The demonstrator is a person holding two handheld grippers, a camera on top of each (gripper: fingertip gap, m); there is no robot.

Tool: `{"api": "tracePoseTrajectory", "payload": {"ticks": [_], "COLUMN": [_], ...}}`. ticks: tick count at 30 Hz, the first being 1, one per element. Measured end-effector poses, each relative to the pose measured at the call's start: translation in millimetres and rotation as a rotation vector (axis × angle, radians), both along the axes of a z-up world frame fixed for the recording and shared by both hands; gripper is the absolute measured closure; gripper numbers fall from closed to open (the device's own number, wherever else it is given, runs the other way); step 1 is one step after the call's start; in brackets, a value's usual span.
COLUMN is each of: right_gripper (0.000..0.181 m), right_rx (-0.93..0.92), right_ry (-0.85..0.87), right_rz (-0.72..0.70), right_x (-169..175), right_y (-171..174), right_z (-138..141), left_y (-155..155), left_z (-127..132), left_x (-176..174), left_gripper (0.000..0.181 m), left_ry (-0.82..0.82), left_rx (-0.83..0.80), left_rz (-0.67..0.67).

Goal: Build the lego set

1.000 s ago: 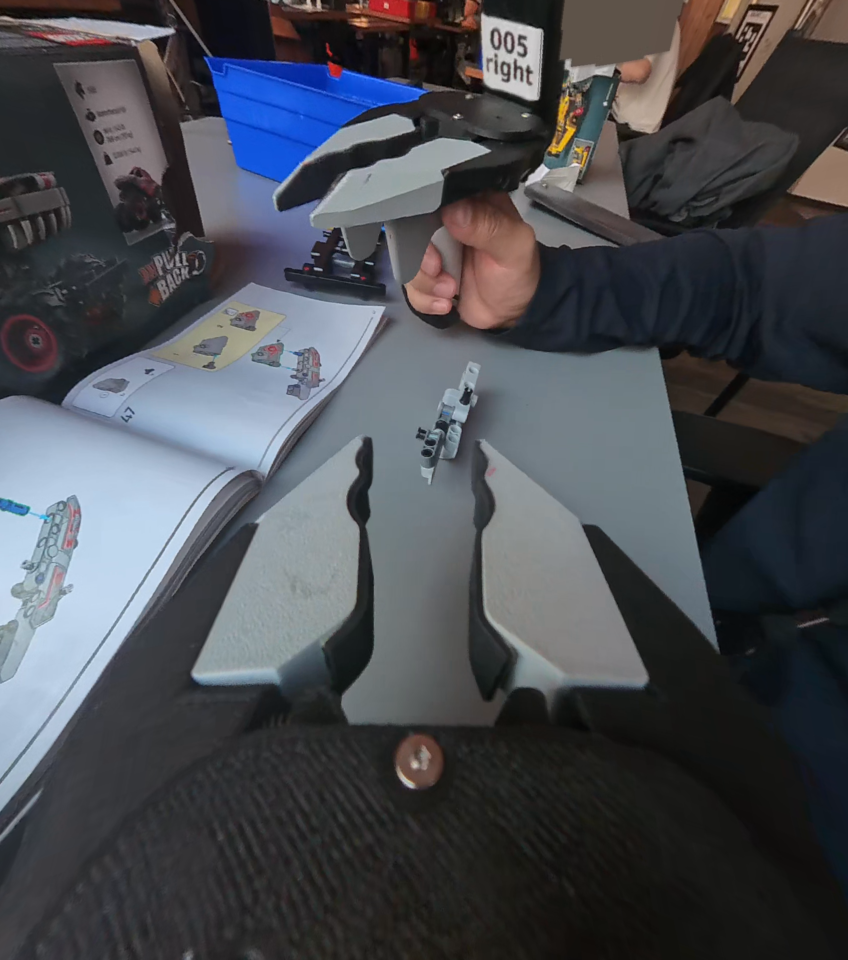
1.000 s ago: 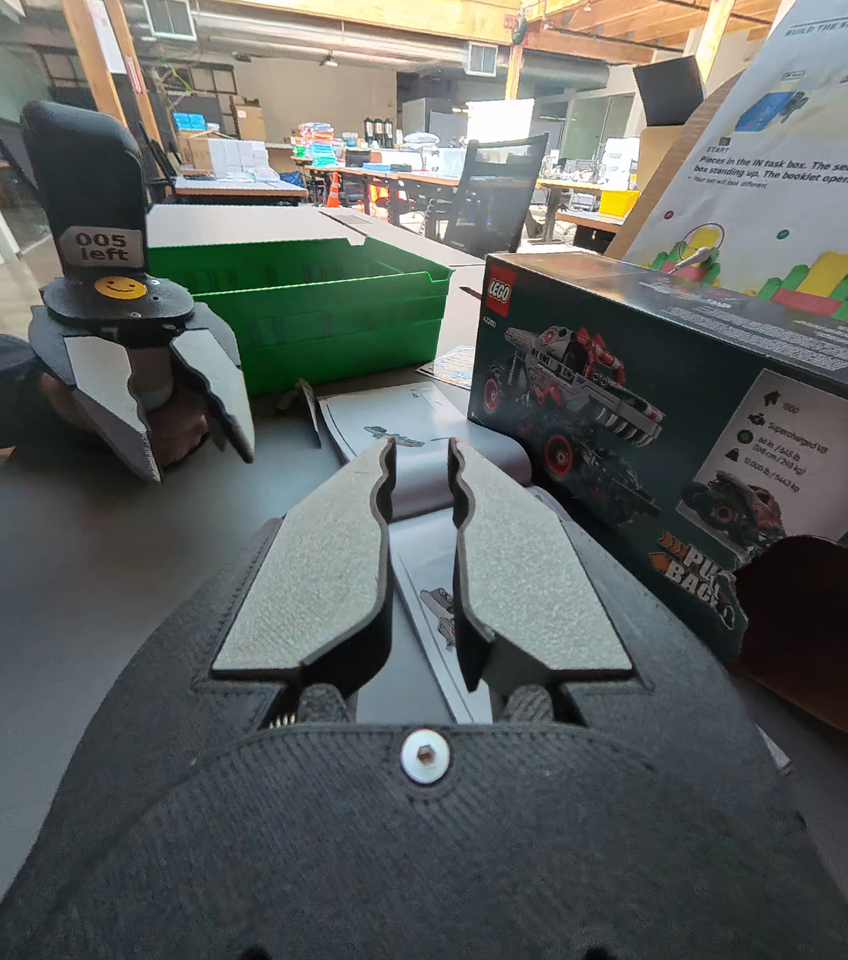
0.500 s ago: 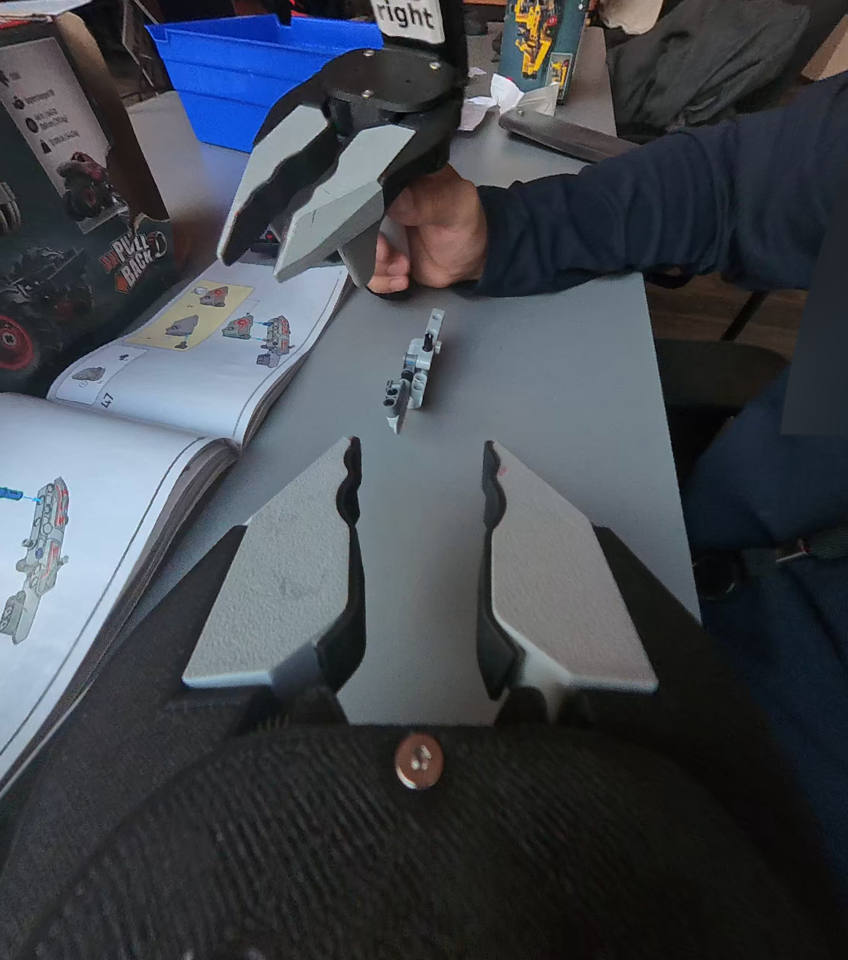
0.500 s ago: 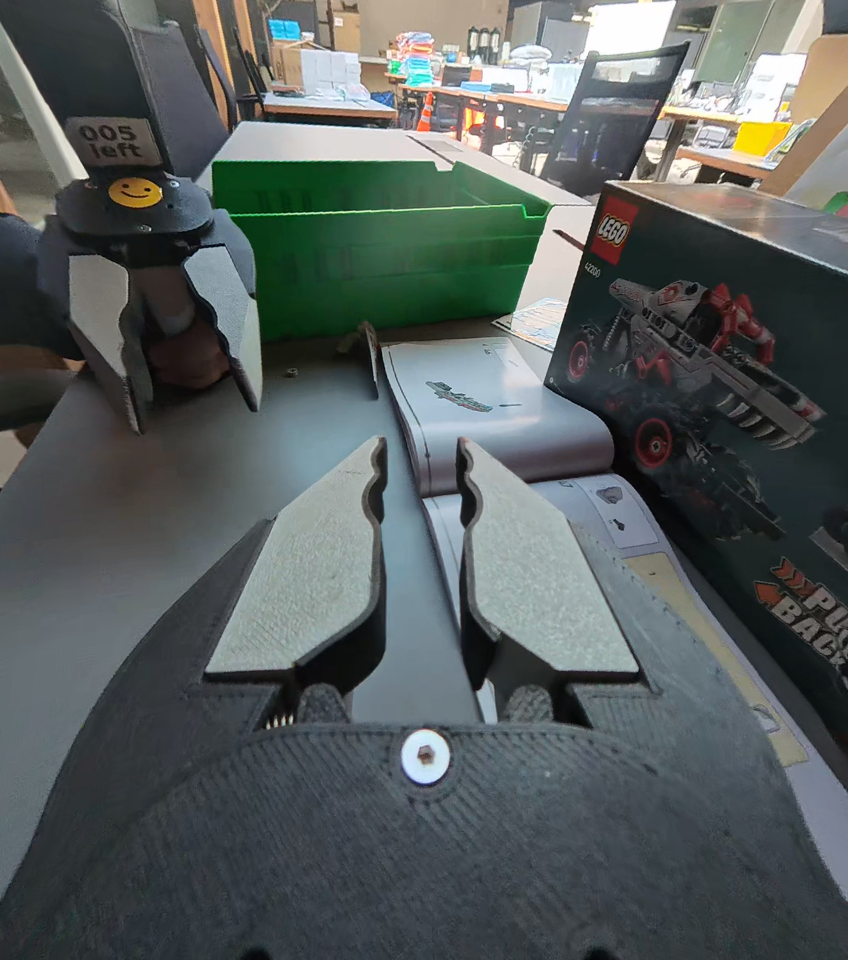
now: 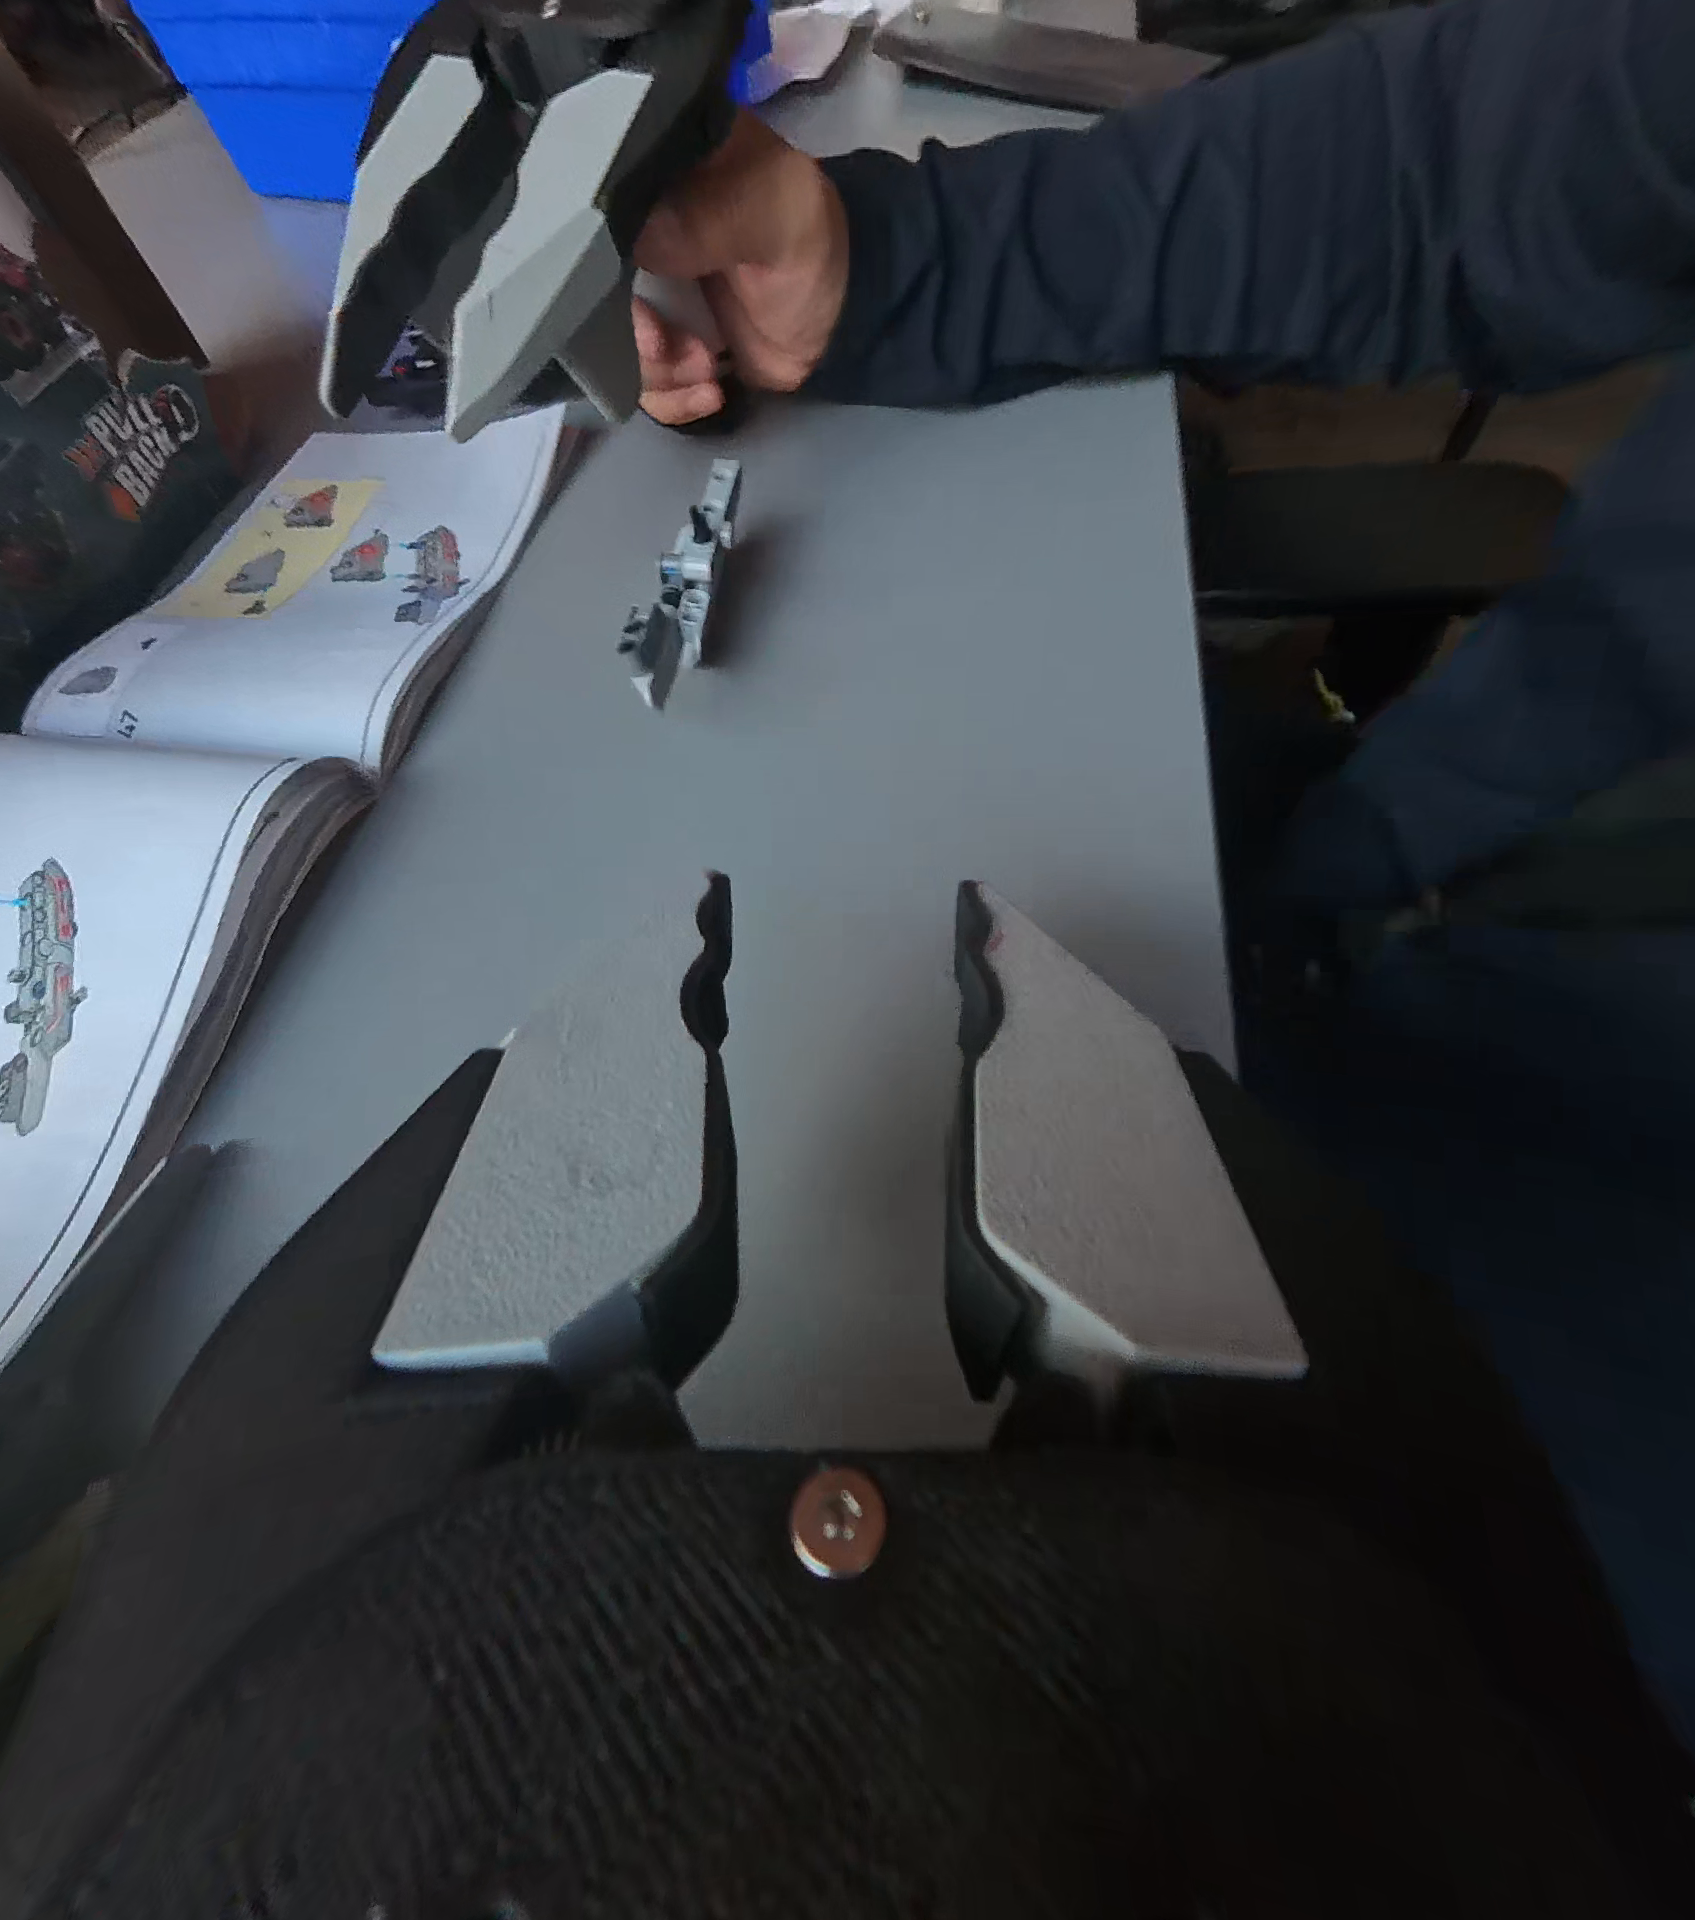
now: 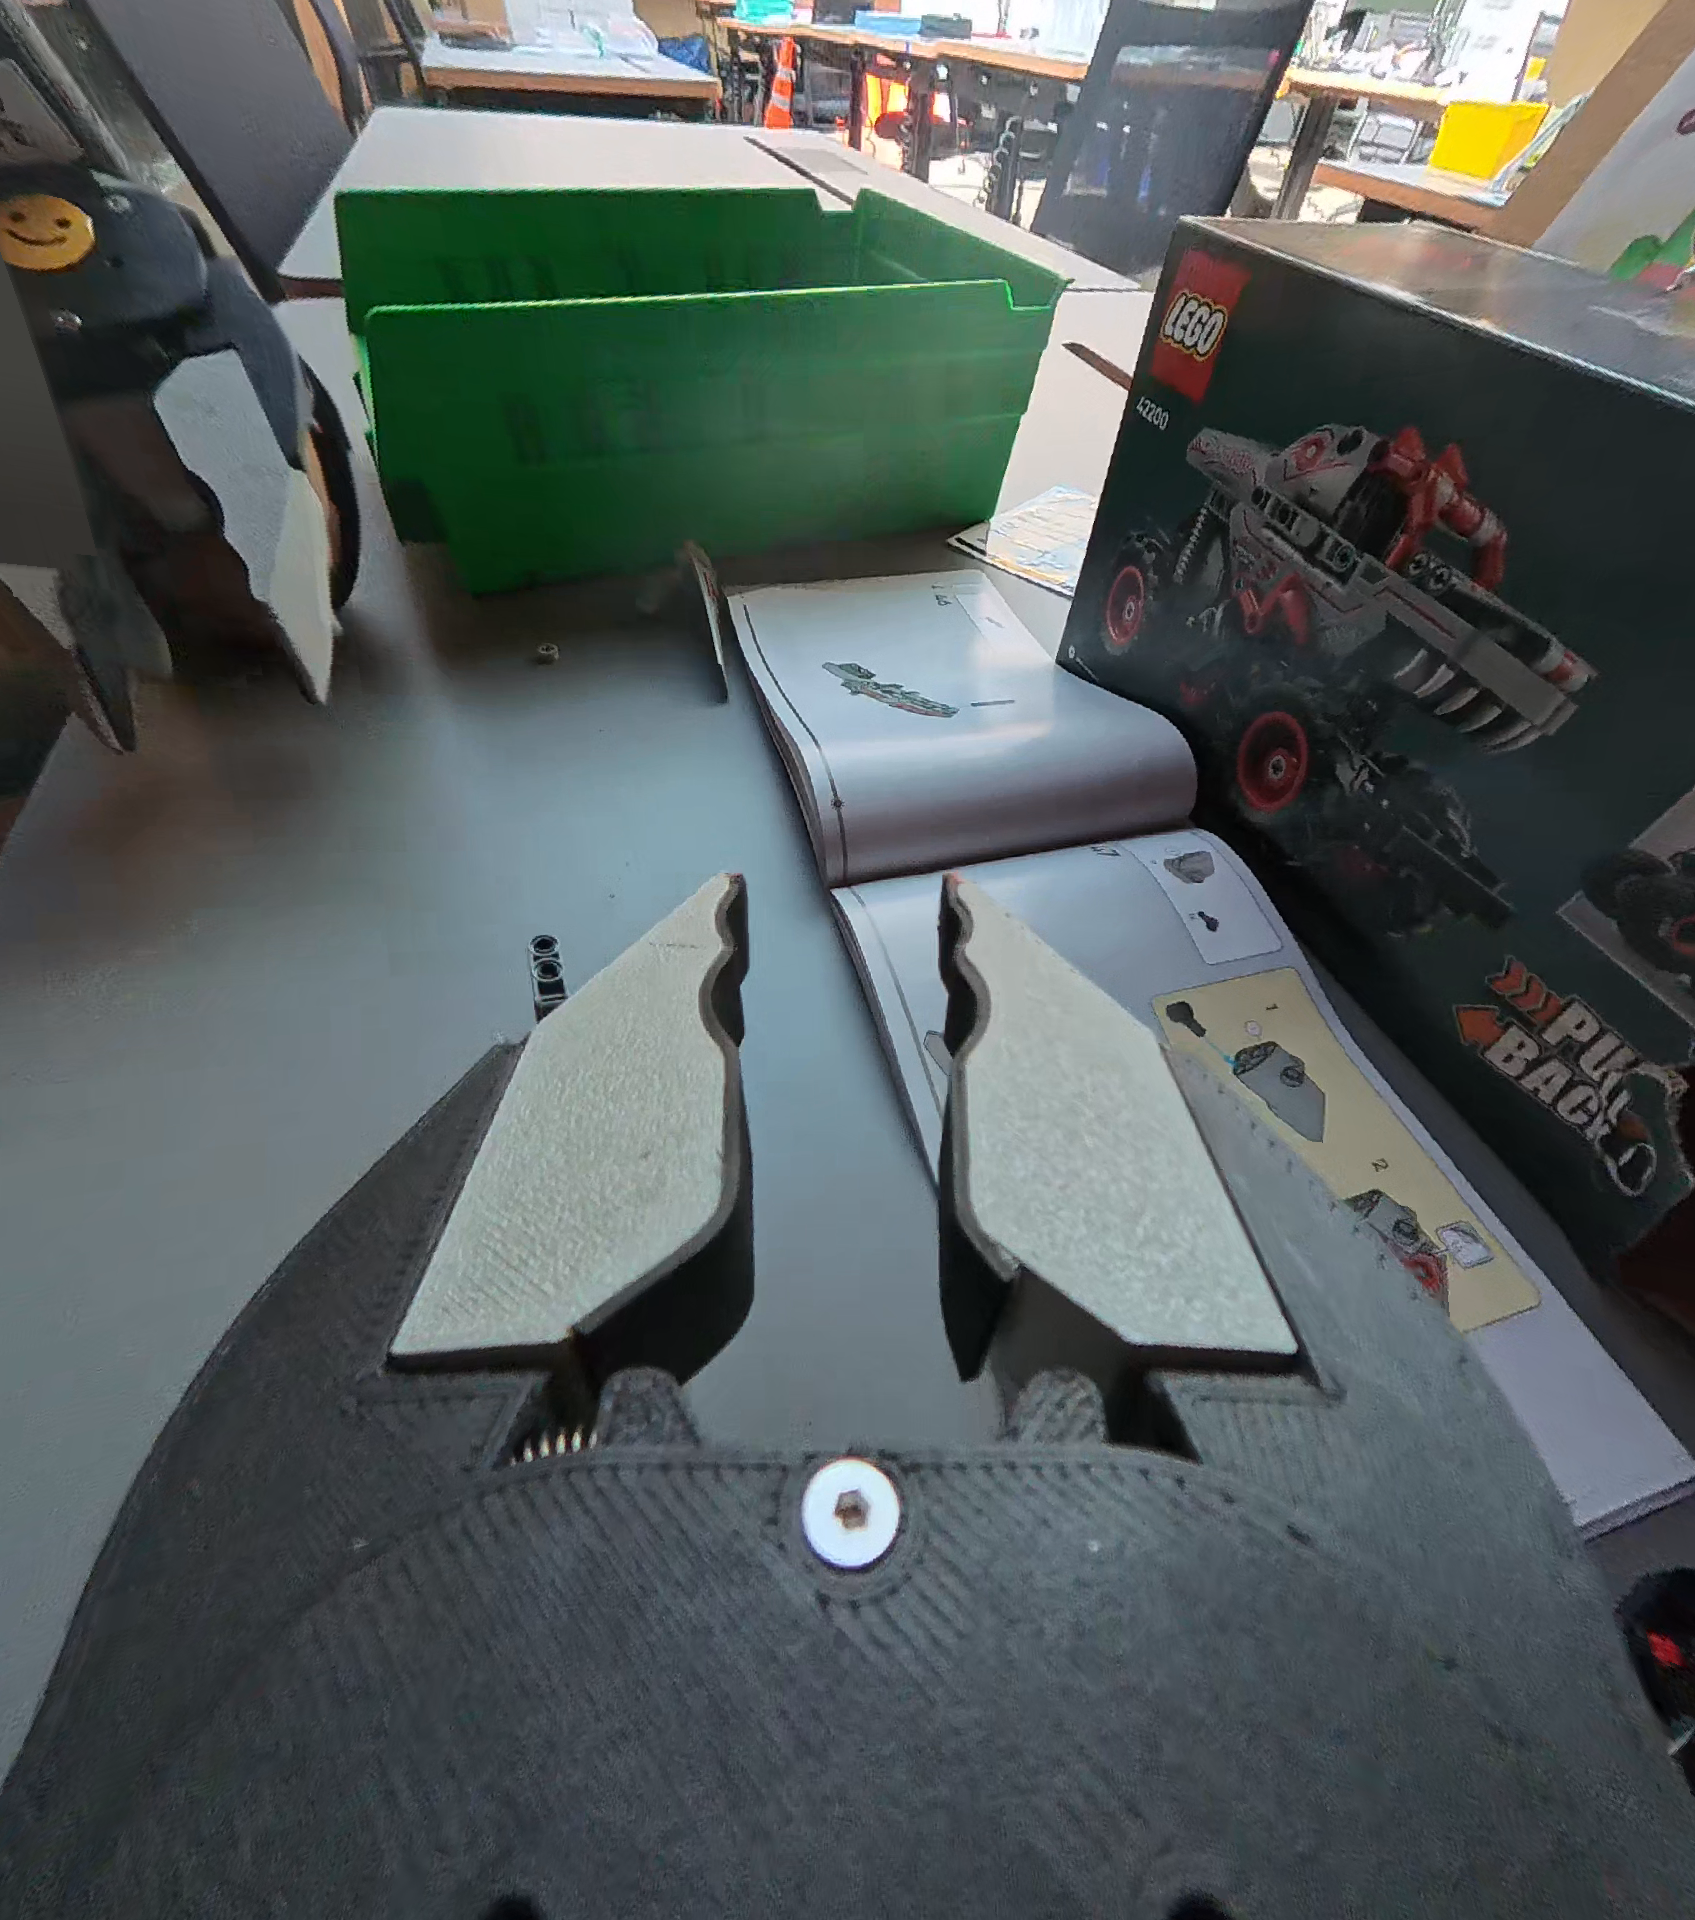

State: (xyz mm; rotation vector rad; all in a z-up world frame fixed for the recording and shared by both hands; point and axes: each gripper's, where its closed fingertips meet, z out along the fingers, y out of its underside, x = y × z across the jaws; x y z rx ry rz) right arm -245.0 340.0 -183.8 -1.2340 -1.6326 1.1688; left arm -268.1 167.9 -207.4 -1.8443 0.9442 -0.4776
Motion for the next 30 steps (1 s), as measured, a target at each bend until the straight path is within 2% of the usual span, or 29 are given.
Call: {"api": "tracePoseTrajectory", "payload": {"ticks": [1,4,8,11,13,17,20,23,30], "right_gripper": [0.147,0.147,0.143,0.142,0.142,0.143,0.135,0.121,0.131], "right_rx": [-0.007,-0.016,-0.036,-0.027,-0.033,-0.069,-0.095,-0.060,0.005], "right_ry": [-0.001,-0.011,-0.019,-0.021,-0.015,-0.034,-0.153,-0.240,-0.158], "right_rz": [0.002,0.014,0.048,0.057,0.061,0.116,0.208,0.232,0.201], "right_x": [0,-1,-6,-5,-3,3,19,38,67], "right_y": [-1,0,-2,-5,-7,-13,-27,-35,-42], "right_z": [-1,-4,-4,-5,-4,-2,-13,-20,-8], "left_y": [-12,-37,-50,-42,-44,-42,-40,-39,-22], "left_z": [3,8,18,8,7,9,14,14,6], "left_x": [-3,-7,-12,-21,-18,-22,-24,-25,-25], "left_gripper": [0.143,0.141,0.140,0.133,0.136,0.136,0.136,0.136,0.137], "left_ry": [-0.006,-0.042,-0.111,-0.014,0.012,-0.042,-0.091,-0.092,0.001], "left_rx": [0.017,0.035,0.059,0.076,0.098,0.056,0.039,0.038,0.081], "left_rz": [-0.035,-0.108,-0.182,-0.125,-0.138,-0.131,-0.126,-0.119,-0.020]}}
